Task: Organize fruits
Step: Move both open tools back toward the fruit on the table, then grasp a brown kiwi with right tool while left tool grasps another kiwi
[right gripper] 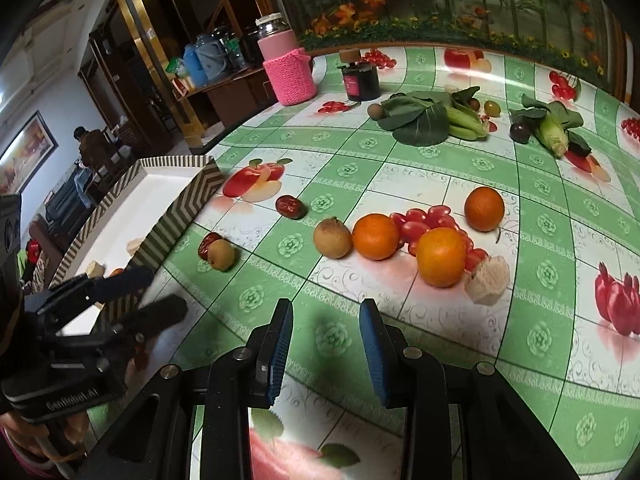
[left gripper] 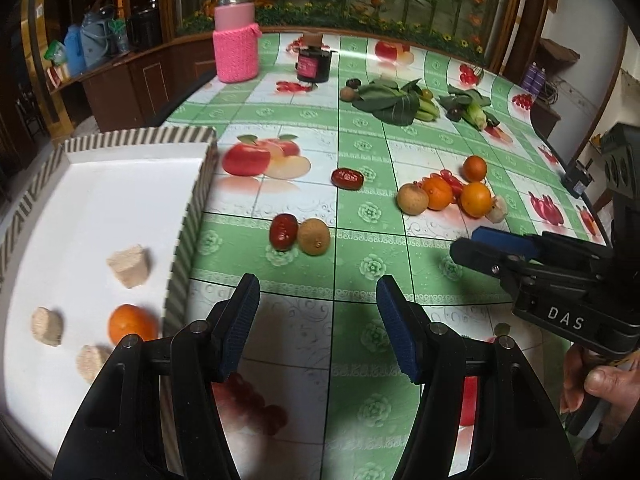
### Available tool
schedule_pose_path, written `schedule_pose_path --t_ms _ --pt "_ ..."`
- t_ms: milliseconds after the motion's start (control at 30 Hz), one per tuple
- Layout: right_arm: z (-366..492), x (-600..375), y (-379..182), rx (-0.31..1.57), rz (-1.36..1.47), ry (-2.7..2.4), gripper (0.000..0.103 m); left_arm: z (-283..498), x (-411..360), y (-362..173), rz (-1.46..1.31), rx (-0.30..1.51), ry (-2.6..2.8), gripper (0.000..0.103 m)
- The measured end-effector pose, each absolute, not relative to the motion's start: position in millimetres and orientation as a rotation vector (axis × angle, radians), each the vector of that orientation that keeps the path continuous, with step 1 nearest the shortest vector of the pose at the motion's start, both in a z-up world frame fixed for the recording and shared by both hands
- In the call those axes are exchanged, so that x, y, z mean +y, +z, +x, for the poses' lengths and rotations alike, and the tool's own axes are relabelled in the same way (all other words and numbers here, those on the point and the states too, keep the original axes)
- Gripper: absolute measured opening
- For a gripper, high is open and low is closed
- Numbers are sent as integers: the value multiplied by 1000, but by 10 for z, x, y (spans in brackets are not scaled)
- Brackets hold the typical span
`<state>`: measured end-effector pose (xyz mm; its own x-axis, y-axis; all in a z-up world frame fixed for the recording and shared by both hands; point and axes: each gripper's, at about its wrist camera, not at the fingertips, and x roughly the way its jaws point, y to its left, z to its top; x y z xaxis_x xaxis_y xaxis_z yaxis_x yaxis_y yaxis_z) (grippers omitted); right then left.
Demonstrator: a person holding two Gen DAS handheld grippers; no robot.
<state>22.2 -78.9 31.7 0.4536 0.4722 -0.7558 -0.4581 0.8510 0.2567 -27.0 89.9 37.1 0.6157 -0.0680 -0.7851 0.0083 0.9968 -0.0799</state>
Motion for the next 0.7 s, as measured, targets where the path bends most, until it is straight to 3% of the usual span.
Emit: schedule_pose_path --t_ms 700 --pt "540 -616 170 955 -5 564 34 228 928 145 -125 987 -54 61"
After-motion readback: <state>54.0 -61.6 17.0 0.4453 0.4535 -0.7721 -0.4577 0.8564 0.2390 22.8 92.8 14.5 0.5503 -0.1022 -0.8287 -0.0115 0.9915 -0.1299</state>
